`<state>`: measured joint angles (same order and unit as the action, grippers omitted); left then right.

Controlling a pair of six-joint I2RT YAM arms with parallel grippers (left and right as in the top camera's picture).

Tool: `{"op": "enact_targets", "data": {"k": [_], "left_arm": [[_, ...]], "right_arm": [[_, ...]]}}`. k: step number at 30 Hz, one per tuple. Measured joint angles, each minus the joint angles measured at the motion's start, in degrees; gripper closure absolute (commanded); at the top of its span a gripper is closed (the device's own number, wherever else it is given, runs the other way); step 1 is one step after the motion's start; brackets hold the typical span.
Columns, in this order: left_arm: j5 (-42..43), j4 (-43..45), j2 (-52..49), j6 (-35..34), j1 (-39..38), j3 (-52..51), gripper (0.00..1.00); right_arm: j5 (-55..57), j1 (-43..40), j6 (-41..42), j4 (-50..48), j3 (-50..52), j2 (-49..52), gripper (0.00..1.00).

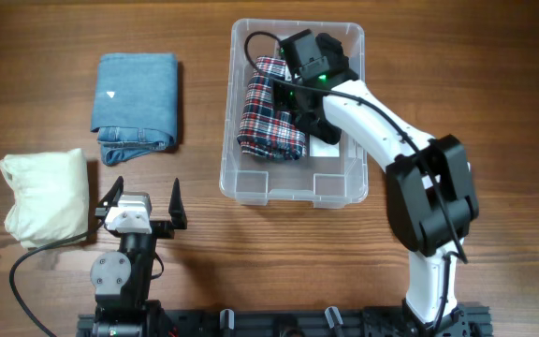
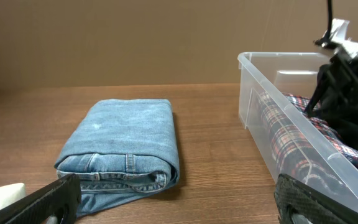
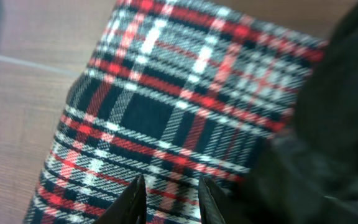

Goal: Pack container
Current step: 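Lower the black garment into the container's right side, adjusting placement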

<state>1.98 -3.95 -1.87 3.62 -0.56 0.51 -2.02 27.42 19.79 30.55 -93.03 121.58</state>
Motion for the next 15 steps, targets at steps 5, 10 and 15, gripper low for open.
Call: {"op": "enact_targets", "data": {"k": [5,10,15], "left_arm": [[0.0,0.02,0.0,0.0,0.0,0.0,0.0],[0.0,0.02,0.0,0.0,0.0,0.0,0.0],[0.0,0.02,0.0,0.0,0.0,0.0,0.0]], "right_arm": [[-0.57,1.88,0.0,-2.05,0.0,0.37,0.72],[-0.61,3.96,0.0,-3.23,0.0,1.44,0.72],[-0.7,4.28,-0.02,-4.39,0.0,2.89,0.72]]}}
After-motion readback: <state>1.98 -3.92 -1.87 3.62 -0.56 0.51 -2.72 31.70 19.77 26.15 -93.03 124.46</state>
